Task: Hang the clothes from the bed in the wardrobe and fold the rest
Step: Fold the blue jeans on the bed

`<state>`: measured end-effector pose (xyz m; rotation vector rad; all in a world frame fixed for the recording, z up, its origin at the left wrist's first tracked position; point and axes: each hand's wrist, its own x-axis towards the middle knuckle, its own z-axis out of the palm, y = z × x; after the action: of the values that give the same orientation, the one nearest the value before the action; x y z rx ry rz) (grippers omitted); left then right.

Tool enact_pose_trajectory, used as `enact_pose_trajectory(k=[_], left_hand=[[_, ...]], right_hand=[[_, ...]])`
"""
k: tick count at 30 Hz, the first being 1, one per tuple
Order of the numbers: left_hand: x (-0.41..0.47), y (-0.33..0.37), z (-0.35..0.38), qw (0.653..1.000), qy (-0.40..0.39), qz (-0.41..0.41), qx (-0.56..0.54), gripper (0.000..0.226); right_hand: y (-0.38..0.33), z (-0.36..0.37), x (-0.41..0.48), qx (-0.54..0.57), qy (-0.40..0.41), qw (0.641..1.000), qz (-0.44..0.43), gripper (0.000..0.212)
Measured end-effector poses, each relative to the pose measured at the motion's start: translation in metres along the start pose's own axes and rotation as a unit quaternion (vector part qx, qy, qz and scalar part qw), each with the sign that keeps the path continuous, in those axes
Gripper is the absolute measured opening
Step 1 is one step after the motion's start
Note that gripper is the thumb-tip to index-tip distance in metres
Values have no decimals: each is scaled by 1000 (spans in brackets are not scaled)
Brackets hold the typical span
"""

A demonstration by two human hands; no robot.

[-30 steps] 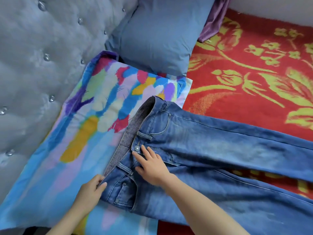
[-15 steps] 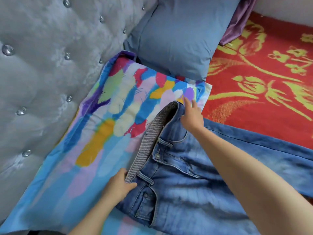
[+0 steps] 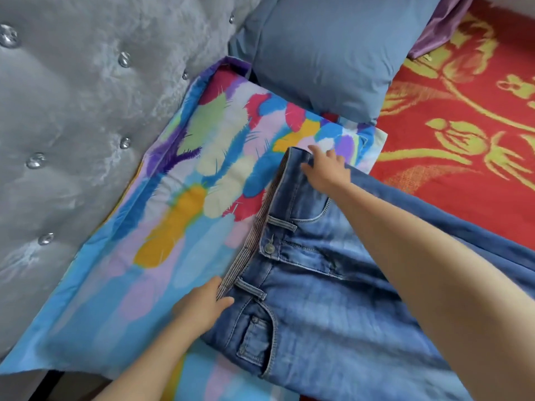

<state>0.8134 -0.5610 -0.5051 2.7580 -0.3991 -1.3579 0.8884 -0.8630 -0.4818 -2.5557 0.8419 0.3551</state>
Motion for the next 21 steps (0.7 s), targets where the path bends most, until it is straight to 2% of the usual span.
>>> enact_pose_trajectory(k=[2,5,7,10,16,21], left_hand=[[-3,5,1,998,17,-14,51,32],[-7,16,-7,993,89,-6,79,45],[-5,36,-15,985,143,34,92,63],[2,77,-29,969,202,90,108,75],[30,208,-33,935,227,179,207,74],[48,285,-9,925,197,187,264,71]], right_hand=[[15,2,-10,-4,-29,999,-28,50],[62,-6,-27,-28,0,999,-33,53],[111,-18,-43,-33,5,999,24,54],[178,-31,-68,-35,-16,992,120,55],[315,-64,-127,-65,-12,977,203,59],[395,-71,-157,-84,-33,968,233,63]])
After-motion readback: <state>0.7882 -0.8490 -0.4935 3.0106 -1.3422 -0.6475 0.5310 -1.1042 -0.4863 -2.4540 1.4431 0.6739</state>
